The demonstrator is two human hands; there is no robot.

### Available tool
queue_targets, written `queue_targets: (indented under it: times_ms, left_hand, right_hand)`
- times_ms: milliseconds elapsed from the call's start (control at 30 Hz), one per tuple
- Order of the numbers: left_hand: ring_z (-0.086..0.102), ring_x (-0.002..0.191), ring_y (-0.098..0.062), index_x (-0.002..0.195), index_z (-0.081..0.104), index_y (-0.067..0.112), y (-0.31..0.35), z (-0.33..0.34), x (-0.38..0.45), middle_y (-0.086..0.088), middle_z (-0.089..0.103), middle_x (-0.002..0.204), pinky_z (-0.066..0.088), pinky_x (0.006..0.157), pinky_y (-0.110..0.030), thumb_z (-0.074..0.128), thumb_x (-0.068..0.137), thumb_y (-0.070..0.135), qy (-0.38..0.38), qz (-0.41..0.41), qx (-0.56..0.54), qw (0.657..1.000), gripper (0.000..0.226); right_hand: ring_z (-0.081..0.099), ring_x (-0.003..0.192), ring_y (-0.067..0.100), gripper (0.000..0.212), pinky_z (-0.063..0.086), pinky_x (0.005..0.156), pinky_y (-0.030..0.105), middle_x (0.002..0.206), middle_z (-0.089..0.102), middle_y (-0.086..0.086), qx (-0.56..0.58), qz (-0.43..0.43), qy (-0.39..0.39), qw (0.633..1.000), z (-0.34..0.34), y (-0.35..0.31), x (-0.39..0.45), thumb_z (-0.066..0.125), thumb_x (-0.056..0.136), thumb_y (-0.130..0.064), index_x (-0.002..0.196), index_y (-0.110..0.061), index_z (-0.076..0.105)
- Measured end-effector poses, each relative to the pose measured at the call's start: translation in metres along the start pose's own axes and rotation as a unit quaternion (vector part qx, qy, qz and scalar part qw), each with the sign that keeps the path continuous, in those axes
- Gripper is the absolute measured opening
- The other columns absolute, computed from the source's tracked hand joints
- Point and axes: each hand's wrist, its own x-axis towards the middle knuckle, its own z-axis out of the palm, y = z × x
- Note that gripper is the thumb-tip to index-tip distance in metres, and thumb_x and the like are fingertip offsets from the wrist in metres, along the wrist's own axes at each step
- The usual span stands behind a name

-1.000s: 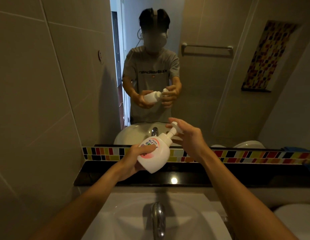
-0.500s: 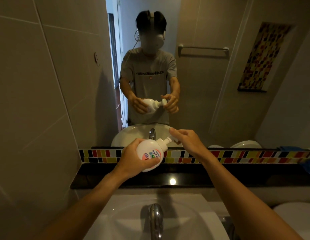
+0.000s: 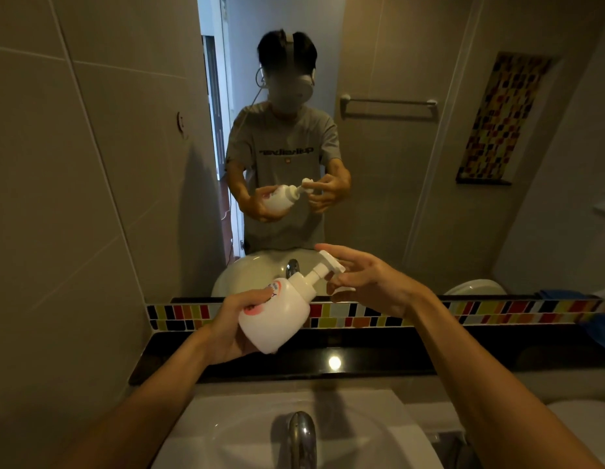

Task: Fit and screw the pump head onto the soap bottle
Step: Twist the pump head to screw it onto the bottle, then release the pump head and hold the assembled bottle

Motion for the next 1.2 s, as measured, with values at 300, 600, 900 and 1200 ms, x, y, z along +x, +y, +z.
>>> queue_targets:
  times_ms: [300, 600, 900, 1200]
  left_hand:
    - [0.069, 0.090, -0.023, 0.103, 0.063, 0.021, -0.006, 0.001, 0.008, -0.007, 0.071, 0.094, 0.058, 0.067, -0.027, 0.072, 0.052, 0.043, 0.046, 0.122, 0.129, 0.983, 0.056]
    - [0.065, 0.093, -0.017, 0.108, 0.052, 0.033, -0.018, -0.002, 0.026, 0.008, 0.063, 0.105, 0.060, 0.073, -0.028, 0.085, 0.066, 0.022, 0.197, 0.281, 0.373, 0.862, 0.055]
    - [0.063, 0.093, -0.015, 0.114, 0.050, 0.028, -0.030, -0.003, 0.040, 0.004, 0.062, 0.111, 0.056, 0.072, -0.021, 0.086, 0.064, 0.026, 0.202, 0.248, 0.408, 0.855, 0.062]
    - [0.063, 0.105, -0.021, 0.114, 0.050, 0.027, -0.044, -0.012, 0.065, 0.000, 0.062, 0.116, 0.058, 0.088, -0.042, 0.086, 0.063, 0.017, 0.220, 0.204, 0.258, 0.918, 0.064]
  right_hand:
    - [0.059, 0.069, 0.006, 0.028, 0.052, 0.077, 0.030, 0.082, 0.069, -0.016, -0.115, -0.034, 0.081, 0.990, 0.015, 0.004, 0.001, 0.051, 0.100, -0.015, 0.121, -0.028, 0.064]
    - [0.051, 0.073, 0.019, 0.034, 0.048, 0.071, 0.034, 0.101, 0.058, 0.025, -0.167, -0.053, 0.124, 0.977, 0.013, 0.018, 0.004, 0.058, 0.096, -0.014, 0.124, -0.032, 0.062]
    - [0.062, 0.075, 0.004, 0.032, 0.051, 0.066, 0.018, 0.111, 0.065, 0.014, -0.194, -0.039, 0.126, 0.972, 0.025, 0.016, 0.007, 0.056, 0.097, -0.009, 0.116, -0.034, 0.059]
    - [0.065, 0.089, 0.013, 0.077, 0.049, 0.076, 0.026, 0.099, 0.066, 0.006, -0.154, 0.069, 0.230, 0.958, 0.025, 0.056, 0.001, 0.076, 0.083, -0.023, 0.148, -0.019, 0.034]
